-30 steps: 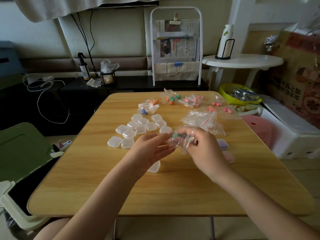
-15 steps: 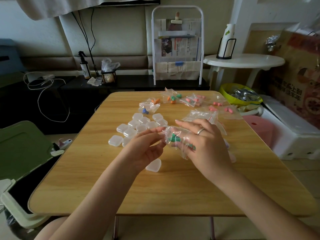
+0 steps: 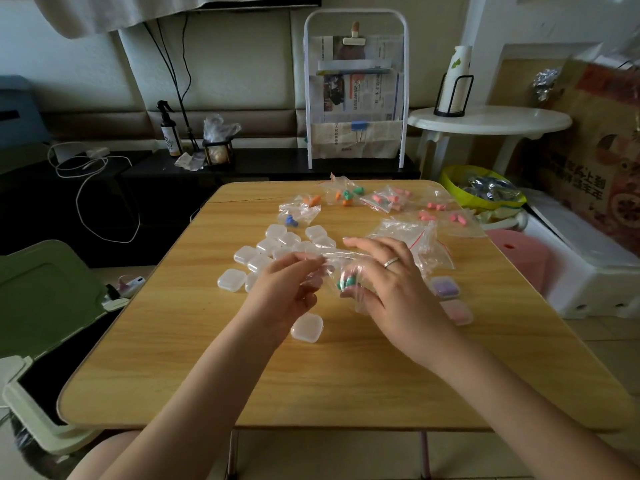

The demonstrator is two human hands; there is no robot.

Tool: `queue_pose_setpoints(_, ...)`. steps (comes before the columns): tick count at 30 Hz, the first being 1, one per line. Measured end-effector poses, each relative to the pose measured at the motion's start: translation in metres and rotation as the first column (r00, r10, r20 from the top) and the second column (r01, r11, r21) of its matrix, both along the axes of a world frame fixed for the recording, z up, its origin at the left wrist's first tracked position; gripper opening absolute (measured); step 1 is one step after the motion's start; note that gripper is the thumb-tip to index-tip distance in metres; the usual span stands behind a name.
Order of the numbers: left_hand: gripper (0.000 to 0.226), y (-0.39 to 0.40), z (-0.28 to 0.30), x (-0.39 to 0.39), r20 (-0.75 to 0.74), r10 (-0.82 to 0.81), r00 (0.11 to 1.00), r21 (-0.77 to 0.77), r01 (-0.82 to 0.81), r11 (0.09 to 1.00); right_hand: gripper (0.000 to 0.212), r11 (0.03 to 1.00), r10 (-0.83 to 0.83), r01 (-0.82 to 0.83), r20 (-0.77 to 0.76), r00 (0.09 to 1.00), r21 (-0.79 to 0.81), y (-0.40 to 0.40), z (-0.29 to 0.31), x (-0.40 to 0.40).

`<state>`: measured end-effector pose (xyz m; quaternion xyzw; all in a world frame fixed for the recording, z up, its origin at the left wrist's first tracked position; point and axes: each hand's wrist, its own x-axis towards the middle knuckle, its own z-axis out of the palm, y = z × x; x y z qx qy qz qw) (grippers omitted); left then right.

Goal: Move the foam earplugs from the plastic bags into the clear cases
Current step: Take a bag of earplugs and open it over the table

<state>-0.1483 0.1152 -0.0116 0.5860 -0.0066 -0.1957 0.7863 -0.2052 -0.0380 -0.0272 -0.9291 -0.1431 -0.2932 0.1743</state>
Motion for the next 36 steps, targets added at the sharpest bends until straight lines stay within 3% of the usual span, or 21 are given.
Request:
queue_pose_setpoints(2, 0.017, 0.002, 0.0, 0.002, 0.029, 0.055, 0.998, -0.02, -0.054, 0.998, 0.027, 0.995, 0.014, -0.009, -0.049, 0.999, 0.099, -0.001, 0.002, 0.0)
queue_pose_setpoints(5, 0.014, 0.004, 0.001, 0.004, 0.101, 0.13, 0.986, 0.001, -0.13, 0.991, 0.004, 0.927, 0.058, -0.029, -0.068, 0.996, 0.375, -0.001, 0.008, -0.001)
queue_pose_setpoints(6, 0.014, 0.004, 0.002, 0.004, 0.13, 0.147, 0.981, 0.015, -0.15, 0.989, 0.005, 0.884, 0.064, -0.024, -0.07, 0.995, 0.467, -0.001, 0.008, -0.002)
queue_pose_setpoints(10, 0.012, 0.002, 0.003, 0.003, 0.168, 0.213, 0.963, 0.038, -0.222, 0.974, 0.006, 0.535, 0.145, 0.02, -0.115, 0.983, 0.845, 0.002, 0.013, -0.003)
queue_pose_setpoints(12, 0.012, 0.003, 0.003, 0.003, 0.176, 0.247, 0.953, 0.04, -0.257, 0.966, 0.007, 0.35, 0.174, 0.022, -0.088, 0.981, 0.936, 0.001, 0.017, -0.002)
queue_pose_setpoints(14, 0.011, 0.005, 0.004, 0.003, 0.192, 0.253, 0.948, 0.053, -0.267, 0.962, 0.007, 0.261, 0.188, 0.04, -0.091, 0.978, 0.965, 0.0, 0.019, -0.002)
queue_pose_setpoints(16, 0.009, 0.004, 0.003, 0.002, 0.201, 0.243, 0.949, 0.054, -0.258, 0.965, 0.007, 0.267, 0.196, 0.101, -0.157, 0.968, 0.958, -0.001, 0.017, -0.002)
queue_pose_setpoints(19, 0.006, 0.001, 0.001, 0.0, 0.208, 0.235, 0.949, 0.045, -0.249, 0.967, 0.027, 0.389, 0.16, 0.22, -0.3, 0.94, 0.895, 0.001, 0.011, -0.002)
queue_pose_setpoints(21, 0.005, -0.001, 0.0, -0.001, 0.217, 0.233, 0.948, 0.033, -0.246, 0.969, 0.035, 0.411, 0.157, 0.272, -0.361, 0.919, 0.87, 0.002, 0.01, 0.0)
queue_pose_setpoints(25, 0.007, -0.001, 0.0, -0.002, 0.238, 0.249, 0.939, 0.016, -0.26, 0.965, 0.029, 0.457, 0.187, 0.361, -0.485, 0.854, 0.813, 0.004, 0.017, 0.0)
queue_pose_setpoints(28, 0.007, -0.001, 0.0, -0.001, 0.237, 0.261, 0.936, 0.002, -0.269, 0.963, 0.043, 0.613, 0.188, 0.258, -0.455, 0.87, 0.746, 0.007, 0.015, -0.003)
queue_pose_setpoints(30, 0.009, -0.001, 0.001, -0.002, 0.231, 0.266, 0.936, -0.005, -0.272, 0.962, 0.036, 0.68, 0.107, 0.24, -0.417, 0.902, 0.692, 0.008, 0.01, -0.001)
queue_pose_setpoints(32, 0.01, -0.001, 0.003, -0.003, 0.228, 0.268, 0.936, -0.005, -0.275, 0.962, 0.022, 0.665, 0.089, 0.223, -0.372, 0.924, 0.713, 0.009, 0.009, 0.001)
queue_pose_setpoints(36, 0.012, 0.0, 0.004, -0.005, 0.269, 0.283, 0.921, 0.029, -0.302, 0.953, 0.021, 0.64, 0.111, 0.184, -0.327, 0.938, 0.746, 0.005, 0.012, 0.001)
